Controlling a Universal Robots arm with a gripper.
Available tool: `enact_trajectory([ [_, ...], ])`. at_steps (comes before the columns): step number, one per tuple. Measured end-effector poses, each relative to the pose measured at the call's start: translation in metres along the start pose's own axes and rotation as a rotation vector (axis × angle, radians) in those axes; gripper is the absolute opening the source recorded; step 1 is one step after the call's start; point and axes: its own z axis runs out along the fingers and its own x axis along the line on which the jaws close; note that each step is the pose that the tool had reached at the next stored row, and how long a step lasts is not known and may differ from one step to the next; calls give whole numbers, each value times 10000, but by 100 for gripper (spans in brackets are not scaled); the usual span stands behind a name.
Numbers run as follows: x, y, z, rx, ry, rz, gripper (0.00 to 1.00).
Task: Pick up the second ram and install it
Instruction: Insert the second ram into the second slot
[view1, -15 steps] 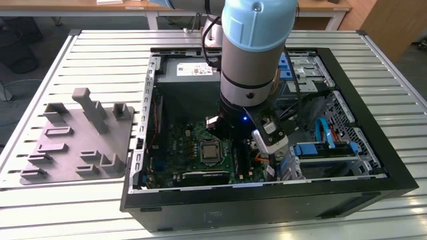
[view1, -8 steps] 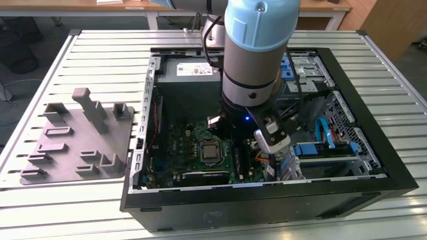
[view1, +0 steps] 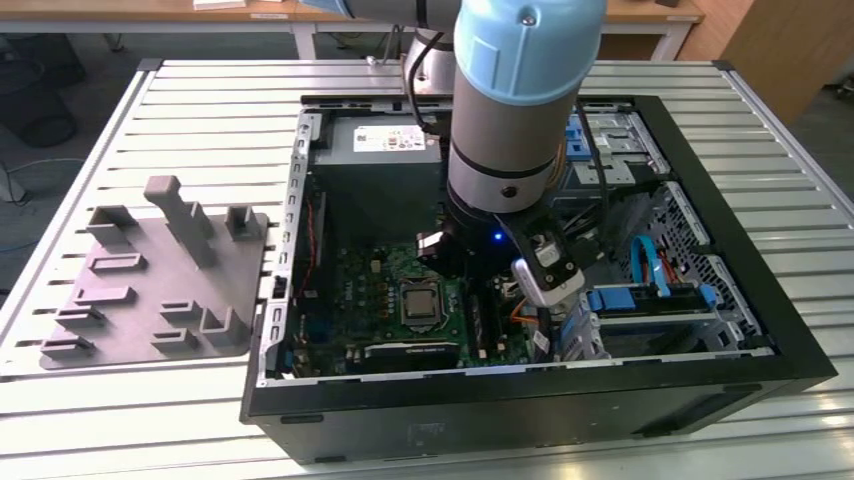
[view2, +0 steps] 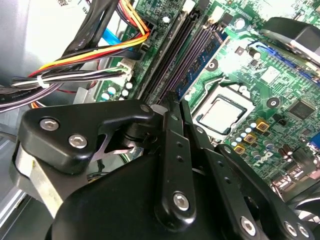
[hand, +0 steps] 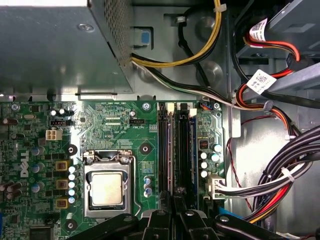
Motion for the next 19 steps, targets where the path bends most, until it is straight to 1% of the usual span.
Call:
enact_trajectory([
  [8,-20,1,8,-2,1,-1,14],
  [19,-20,15,33,-17,5,-68,14],
])
